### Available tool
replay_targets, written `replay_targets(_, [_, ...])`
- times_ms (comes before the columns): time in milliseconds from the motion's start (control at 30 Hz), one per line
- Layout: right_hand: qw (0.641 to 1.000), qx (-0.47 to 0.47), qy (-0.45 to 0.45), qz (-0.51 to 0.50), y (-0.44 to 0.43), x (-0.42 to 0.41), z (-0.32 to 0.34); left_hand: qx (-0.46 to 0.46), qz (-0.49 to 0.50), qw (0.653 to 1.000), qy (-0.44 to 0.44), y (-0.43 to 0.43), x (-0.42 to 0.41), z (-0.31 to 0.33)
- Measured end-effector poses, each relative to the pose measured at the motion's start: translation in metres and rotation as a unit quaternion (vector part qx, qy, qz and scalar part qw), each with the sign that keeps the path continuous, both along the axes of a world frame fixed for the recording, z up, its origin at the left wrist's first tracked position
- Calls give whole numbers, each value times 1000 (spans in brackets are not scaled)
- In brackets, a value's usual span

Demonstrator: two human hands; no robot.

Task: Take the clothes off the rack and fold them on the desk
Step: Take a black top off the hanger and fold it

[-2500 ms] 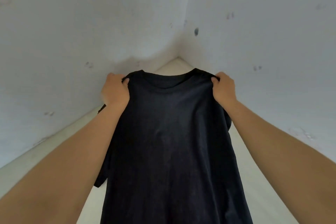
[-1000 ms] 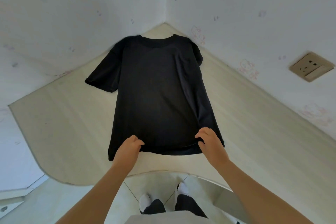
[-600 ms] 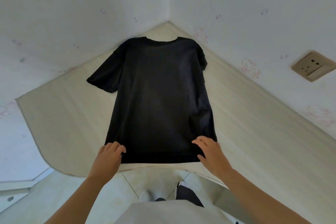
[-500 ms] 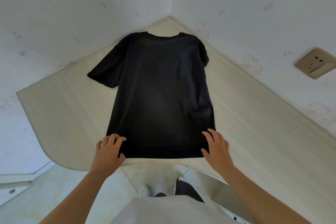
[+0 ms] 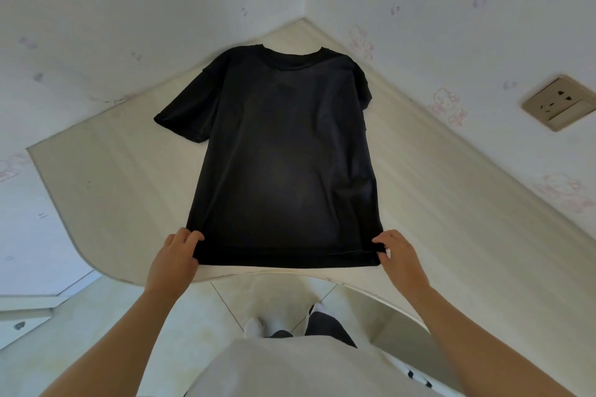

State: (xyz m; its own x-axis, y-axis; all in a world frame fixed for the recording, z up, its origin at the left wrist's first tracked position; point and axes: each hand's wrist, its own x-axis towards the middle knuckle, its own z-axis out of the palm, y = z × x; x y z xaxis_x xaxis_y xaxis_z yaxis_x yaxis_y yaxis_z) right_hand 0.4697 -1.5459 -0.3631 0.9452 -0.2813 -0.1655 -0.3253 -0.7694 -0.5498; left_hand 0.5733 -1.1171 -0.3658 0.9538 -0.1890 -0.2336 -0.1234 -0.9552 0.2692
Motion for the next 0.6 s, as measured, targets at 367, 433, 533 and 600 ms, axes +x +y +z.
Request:
replay_targets(367, [970,0,-139,-198,-24,-5,40,-153,141,972,-111,7,-1,23])
replay_targets(433, [972,-36,-100,-210,-31,-18,39,-110,126,980,-109,15,-7,23])
replay_targets(533, [993,-64,42,-94,-43,-37,11,-27,75,996,-26,27,-18,7])
replay_targets(600, [993,-58,96,-47,-42,-34,5,-24,68,997,-3,30,-21,2])
